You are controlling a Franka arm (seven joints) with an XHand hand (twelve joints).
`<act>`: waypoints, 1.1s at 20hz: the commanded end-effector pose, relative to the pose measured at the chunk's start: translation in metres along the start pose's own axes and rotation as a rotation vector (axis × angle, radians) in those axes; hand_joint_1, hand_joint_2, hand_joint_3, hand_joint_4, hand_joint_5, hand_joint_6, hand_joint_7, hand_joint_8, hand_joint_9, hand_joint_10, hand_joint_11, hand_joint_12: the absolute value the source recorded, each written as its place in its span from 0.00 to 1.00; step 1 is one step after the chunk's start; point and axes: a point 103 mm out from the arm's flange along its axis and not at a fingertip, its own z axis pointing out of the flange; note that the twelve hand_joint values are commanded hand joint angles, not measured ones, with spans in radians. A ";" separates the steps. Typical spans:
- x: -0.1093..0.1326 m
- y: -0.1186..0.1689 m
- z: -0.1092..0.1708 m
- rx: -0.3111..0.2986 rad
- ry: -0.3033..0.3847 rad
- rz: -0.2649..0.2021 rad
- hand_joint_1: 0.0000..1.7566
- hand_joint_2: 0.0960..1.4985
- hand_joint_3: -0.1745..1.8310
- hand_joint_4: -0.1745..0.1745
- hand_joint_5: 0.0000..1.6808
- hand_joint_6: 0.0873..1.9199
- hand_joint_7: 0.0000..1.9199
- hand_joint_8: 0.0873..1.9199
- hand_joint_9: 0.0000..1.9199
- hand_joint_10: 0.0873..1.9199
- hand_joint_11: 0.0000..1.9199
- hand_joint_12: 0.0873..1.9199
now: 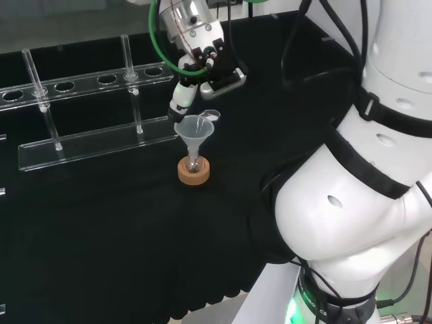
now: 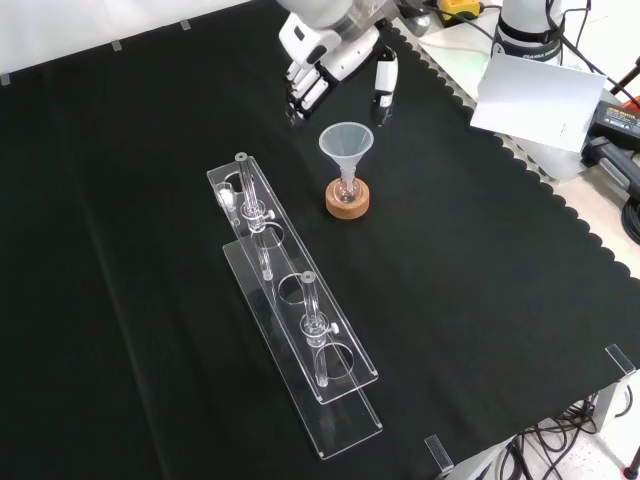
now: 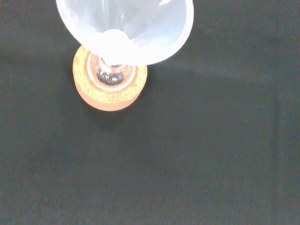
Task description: Pick up the weighing funnel.
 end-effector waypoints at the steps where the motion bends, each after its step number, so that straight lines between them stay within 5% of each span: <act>1: -0.033 -0.016 -0.014 -0.126 0.105 -0.005 0.32 0.57 0.00 0.38 0.14 0.00 0.01 0.28 0.15 0.34 0.12 0.71; 7: -0.049 -0.013 -0.019 -0.147 0.126 -0.001 0.32 0.57 0.00 0.38 0.15 0.00 0.01 0.29 0.15 0.34 0.12 0.71; 22: -0.108 0.086 -0.037 -0.219 0.151 -0.062 0.39 0.58 0.00 0.37 0.23 0.00 0.09 0.32 0.22 0.31 0.16 0.69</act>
